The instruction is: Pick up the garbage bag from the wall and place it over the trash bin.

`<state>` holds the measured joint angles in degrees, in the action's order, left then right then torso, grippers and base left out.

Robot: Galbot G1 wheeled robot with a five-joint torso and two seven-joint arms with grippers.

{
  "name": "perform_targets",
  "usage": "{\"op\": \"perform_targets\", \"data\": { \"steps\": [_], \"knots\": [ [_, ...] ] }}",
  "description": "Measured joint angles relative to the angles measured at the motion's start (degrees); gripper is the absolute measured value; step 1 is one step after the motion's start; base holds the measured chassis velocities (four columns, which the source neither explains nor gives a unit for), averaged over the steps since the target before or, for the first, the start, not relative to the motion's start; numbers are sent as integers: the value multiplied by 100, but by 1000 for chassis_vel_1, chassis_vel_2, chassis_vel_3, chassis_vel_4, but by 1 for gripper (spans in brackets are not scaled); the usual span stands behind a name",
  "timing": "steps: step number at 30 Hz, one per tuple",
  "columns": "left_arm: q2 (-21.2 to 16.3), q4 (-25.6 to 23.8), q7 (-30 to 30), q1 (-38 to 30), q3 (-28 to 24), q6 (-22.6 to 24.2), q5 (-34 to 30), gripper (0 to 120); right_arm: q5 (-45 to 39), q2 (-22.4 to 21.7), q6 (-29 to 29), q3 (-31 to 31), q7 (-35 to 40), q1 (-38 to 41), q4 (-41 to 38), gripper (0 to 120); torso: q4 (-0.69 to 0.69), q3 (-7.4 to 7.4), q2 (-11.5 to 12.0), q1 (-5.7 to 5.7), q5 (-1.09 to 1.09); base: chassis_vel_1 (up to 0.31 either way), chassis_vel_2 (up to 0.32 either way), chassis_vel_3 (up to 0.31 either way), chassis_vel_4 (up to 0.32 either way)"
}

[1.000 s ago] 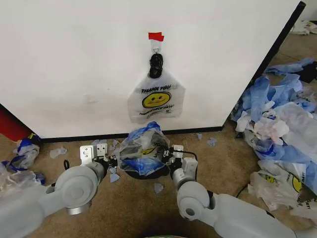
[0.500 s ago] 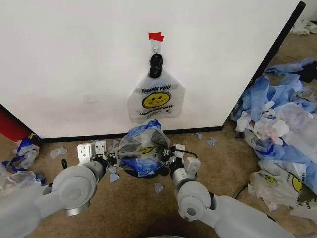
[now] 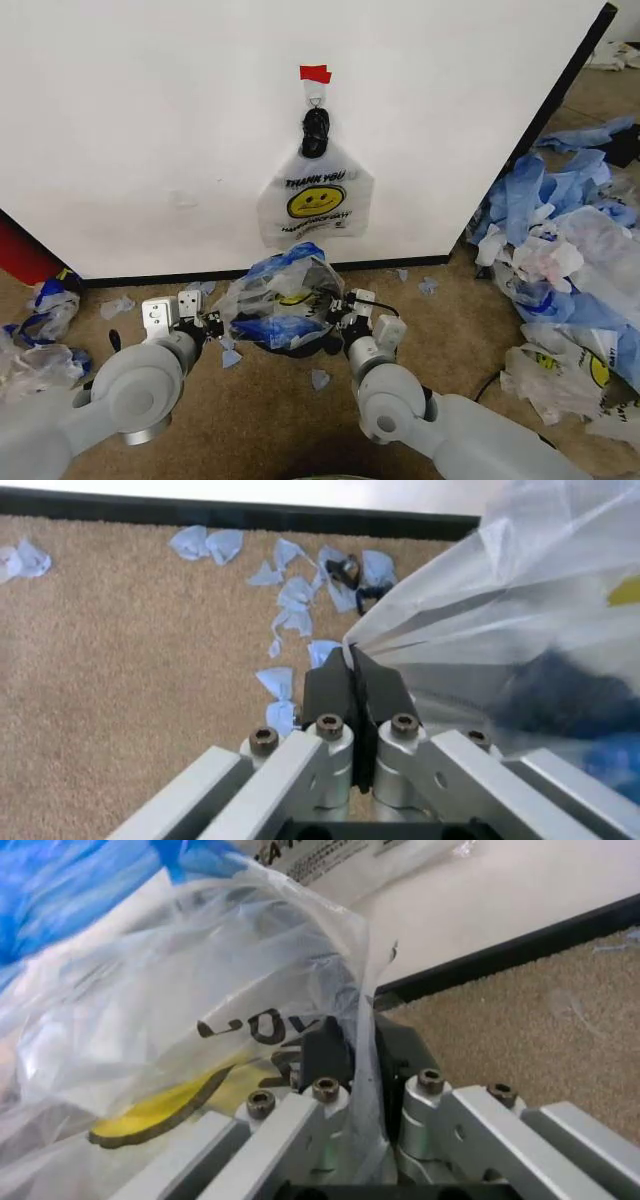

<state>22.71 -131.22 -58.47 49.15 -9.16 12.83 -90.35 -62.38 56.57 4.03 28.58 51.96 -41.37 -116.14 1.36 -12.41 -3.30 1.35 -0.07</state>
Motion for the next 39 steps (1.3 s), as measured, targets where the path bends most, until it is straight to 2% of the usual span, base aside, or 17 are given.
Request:
{"op": "perform_targets", "data": {
  "steps": [3,9,19,30,34,35,39],
  "knots": [
    [49,72,77,328,183,0,194,0,-16,-17,0,-34,0,10,-9,1,-1,0,0,0,0,0,0,0,0],
    [88,208,164,550,314,-16,380,0,-23,-45,-1,-48,3,24,-24,1,-1,0,0,0,0,0,0,0,0],
    [165,126,153,232,158,-80,402,0,11,-56,-12,-22,15,45,-32,1,0,0,0,0,1,0,0,0,0],
    [384,145,2,-397,-427,-122,312,40,44,-78,-34,-5,66,19,-103,1,0,-1,0,0,-1,0,0,0,0],
    [267,83,-10,-469,-468,-122,313,55,62,-102,-35,-15,68,15,-110,1,0,-1,0,0,1,0,0,0,0],
    [267,83,-10,-469,-468,-122,313,55,62,-102,-35,-15,68,15,-110,1,0,-1,0,0,1,0,0,0,0],
    [183,41,-18,-462,-431,-122,318,72,84,-92,-35,-17,68,19,-111,1,-1,0,0,0,0,0,0,0,0]
  ]
}}
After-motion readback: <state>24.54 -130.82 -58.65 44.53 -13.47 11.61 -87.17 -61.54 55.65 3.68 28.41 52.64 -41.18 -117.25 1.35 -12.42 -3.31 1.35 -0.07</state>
